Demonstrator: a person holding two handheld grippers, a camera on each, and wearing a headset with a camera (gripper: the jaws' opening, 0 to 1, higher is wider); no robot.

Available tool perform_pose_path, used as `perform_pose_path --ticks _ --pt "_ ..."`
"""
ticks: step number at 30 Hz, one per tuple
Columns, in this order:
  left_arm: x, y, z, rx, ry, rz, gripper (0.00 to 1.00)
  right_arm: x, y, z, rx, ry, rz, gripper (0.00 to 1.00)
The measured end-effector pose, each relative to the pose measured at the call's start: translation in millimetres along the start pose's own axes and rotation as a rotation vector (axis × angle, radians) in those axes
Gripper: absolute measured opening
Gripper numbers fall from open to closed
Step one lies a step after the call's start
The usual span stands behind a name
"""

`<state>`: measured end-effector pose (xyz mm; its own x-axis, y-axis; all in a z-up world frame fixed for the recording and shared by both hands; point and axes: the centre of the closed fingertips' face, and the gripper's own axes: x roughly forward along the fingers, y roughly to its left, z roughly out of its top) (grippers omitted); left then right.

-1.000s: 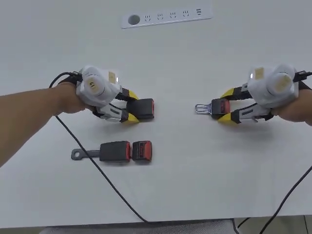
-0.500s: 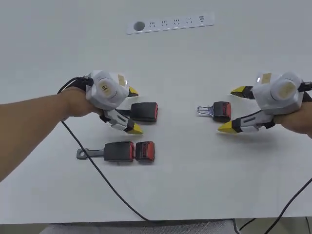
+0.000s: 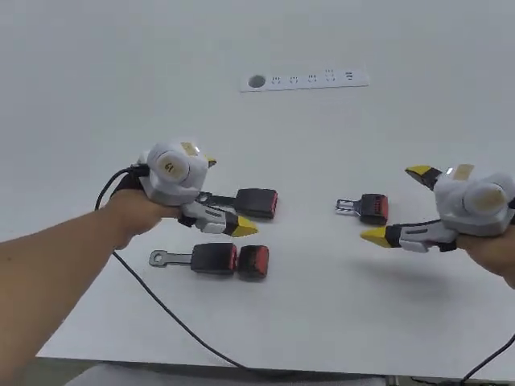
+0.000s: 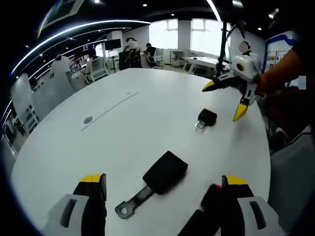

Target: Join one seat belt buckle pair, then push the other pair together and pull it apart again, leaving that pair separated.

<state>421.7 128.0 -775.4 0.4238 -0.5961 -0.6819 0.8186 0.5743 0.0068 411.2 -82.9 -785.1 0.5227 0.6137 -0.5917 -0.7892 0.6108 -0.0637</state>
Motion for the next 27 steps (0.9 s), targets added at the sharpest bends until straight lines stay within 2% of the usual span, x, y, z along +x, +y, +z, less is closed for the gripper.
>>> perform_pose_path --ticks 5,12,14,17,21,27 --pt "-20.4 -11.1 3.6 -0.06 -0.071 0.06 1.0 -11.5 19.0 8.1 -0.001 -0.039 -0.018 0.91" --pt "-43.4 -20.4 -0.2 -0.074 -0.13 0.127 1.0 -24.2 40.8 17.3 -0.005 -0.081 -0.044 0.95" --pt "-52.1 -21.1 -2.6 -0.104 -0.161 0.15 1.0 -27.4 46.1 17.8 -0.009 -0.088 -0.049 0.96" --pt "-60.7 -17.7 -13.5 -0.122 -0.165 0.168 1.0 -30.7 53.5 17.4 -0.01 -0.098 -0.055 0.96" --pt "-72.8 -23.5 -26.8 -0.134 -0.167 0.193 1.0 -33.0 64.0 13.1 -0.02 -0.093 -0.051 0.97" --pt "-85.7 -32.2 -38.4 -0.144 -0.177 0.215 1.0 -34.5 70.0 2.3 0.006 -0.096 -0.052 0.98"
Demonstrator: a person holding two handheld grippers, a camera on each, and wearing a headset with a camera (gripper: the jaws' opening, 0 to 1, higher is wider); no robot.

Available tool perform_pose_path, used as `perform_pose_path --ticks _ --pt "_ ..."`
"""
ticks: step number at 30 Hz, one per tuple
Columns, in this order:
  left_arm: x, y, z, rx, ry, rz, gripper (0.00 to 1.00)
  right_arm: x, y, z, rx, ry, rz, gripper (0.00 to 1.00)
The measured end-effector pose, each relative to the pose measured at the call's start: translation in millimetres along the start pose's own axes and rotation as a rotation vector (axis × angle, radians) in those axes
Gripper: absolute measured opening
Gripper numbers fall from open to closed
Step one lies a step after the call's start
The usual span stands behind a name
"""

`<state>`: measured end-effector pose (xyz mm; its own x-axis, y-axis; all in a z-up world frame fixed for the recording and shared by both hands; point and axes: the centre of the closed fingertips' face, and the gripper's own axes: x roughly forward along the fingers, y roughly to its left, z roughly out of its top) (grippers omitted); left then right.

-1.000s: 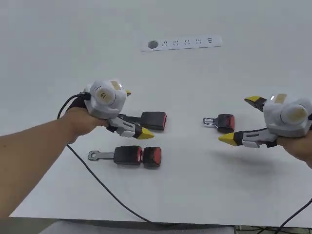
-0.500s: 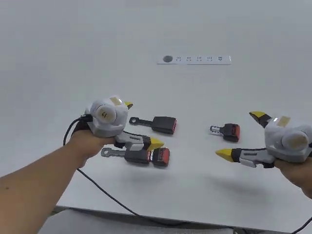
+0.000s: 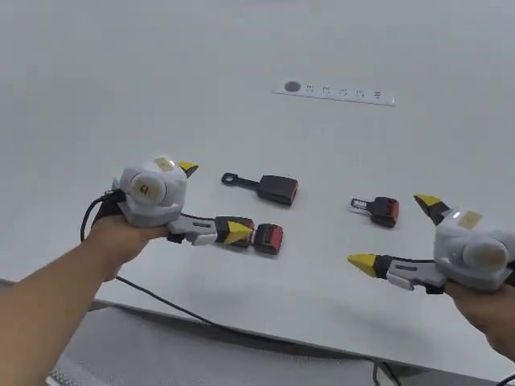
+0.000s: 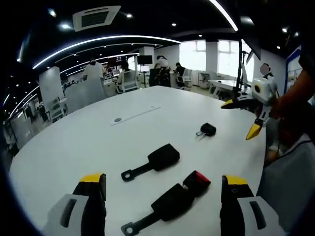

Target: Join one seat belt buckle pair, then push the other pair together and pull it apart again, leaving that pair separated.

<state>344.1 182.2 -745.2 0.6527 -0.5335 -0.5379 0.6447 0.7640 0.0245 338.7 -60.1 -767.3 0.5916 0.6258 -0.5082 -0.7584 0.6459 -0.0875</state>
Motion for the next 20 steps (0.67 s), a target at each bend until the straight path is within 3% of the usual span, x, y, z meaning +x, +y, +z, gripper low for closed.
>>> perform_pose_path --ticks 8,20 --pt "-16.5 -3.3 -16.4 -0.024 -0.002 0.007 1.0 -12.8 6.5 -14.4 0.079 0.004 -0.054 0.99" --pt "-24.7 0.3 -23.2 -0.061 -0.021 -0.014 1.0 -26.0 12.5 -27.2 0.132 0.033 -0.114 0.99"
